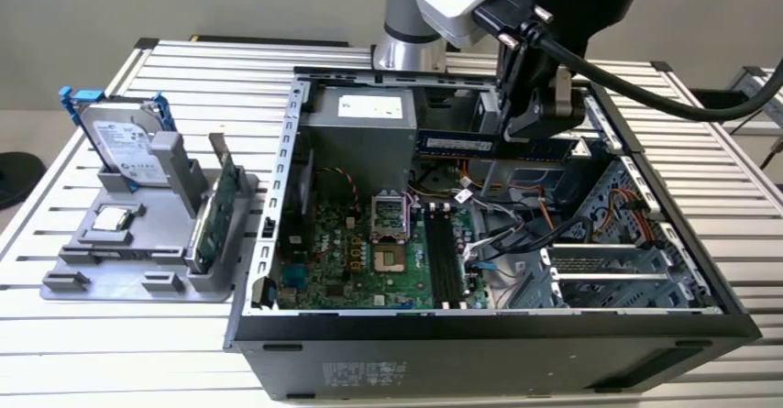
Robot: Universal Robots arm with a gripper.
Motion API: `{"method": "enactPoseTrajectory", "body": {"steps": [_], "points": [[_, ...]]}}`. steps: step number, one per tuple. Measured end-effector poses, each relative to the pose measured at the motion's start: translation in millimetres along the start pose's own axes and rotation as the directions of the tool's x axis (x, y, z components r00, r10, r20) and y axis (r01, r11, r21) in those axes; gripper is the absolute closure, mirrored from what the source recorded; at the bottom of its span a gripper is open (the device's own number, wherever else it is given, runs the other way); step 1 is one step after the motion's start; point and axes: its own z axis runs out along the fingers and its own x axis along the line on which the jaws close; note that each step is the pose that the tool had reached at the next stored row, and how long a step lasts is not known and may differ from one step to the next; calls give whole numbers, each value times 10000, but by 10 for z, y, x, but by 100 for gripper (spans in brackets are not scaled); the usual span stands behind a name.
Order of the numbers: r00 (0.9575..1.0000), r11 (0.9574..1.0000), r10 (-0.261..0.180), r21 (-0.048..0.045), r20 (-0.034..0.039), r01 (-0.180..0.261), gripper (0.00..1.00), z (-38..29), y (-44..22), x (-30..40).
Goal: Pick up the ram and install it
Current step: 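Pick up the ram and move it above insertion slot, then insert the ram into the slot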
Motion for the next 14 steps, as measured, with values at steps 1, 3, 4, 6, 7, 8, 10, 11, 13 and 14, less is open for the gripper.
{"method": "enactPoseTrajectory", "body": {"steps": [1, 3, 4, 6, 7, 8, 10, 11, 13, 14], "points": [[10000, 10000, 0, 0, 1, 0, 100, 10, 0, 0], [10000, 10000, 0, 0, 4, 0, 100, 30, 0, 0], [10000, 10000, 0, -1, 5, 0, 100, 39, 0, 0], [10000, 10000, 0, -1, 9, 0, 100, 56, 0, 1], [10000, 10000, 0, 0, 10, 0, 100, 65, 0, 1], [10000, 10000, -1, -1, 14, 1, 100, 73, 0, 1], [10000, 10000, -1, -1, 20, 1, 100, 90, 0, 1], [10000, 10000, -1, -1, 24, 1, 100, 98, 0, 1], [10000, 10000, 0, -2, 28, 0, 100, 115, 0, 1], [10000, 10000, 0, -2, 29, 0, 100, 123, 0, 1]]}}
